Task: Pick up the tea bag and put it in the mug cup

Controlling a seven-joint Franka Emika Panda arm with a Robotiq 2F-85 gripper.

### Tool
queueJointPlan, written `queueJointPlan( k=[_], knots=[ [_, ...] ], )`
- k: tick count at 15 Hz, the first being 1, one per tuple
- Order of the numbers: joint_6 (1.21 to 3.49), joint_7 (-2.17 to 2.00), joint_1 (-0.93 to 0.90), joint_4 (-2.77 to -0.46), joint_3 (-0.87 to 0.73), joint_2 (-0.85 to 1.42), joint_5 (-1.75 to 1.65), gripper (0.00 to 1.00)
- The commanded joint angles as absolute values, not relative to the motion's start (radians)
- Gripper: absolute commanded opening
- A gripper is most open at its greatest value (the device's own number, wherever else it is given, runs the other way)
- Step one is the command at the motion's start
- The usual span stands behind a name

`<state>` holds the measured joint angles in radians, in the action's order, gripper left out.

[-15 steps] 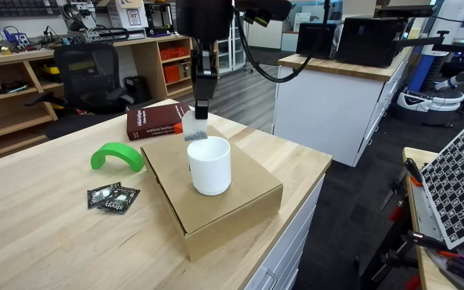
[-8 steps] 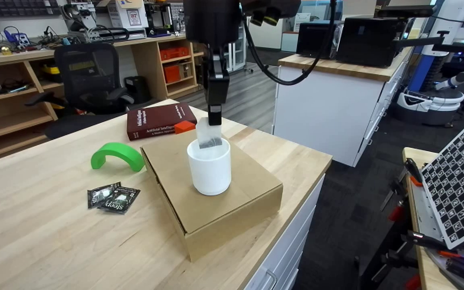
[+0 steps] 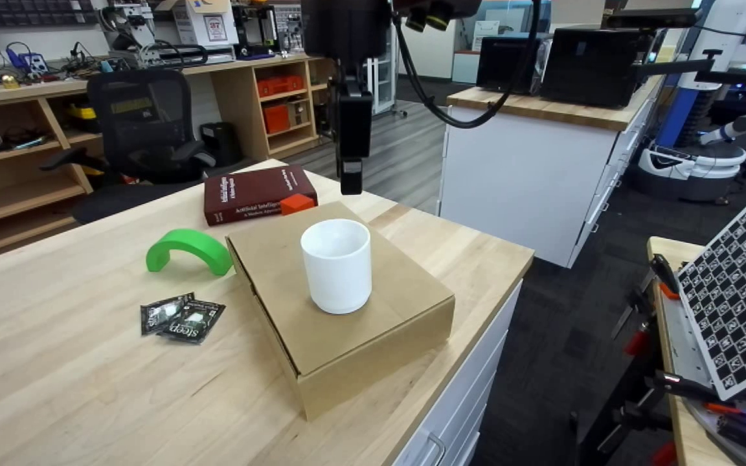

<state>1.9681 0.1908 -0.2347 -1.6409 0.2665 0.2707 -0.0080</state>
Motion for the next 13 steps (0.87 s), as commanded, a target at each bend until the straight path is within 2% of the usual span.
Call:
queueJointPlan(
  k=[1,2,3,6,13],
  knots=[
    [1.938,0.178,-0.23,-1.67,0.249,0.223,0.004,0.84],
    [1.944,0.169,-0.23,-1.674,0.244,0.219,0.001,0.91],
    [1.963,0.187,-0.241,-1.636,0.249,0.267,-0.007,0.71],
    [1.963,0.185,-0.239,-1.637,0.243,0.266,-0.007,0.91],
    [1.963,0.183,-0.239,-1.638,0.243,0.264,-0.007,0.91]
  ],
)
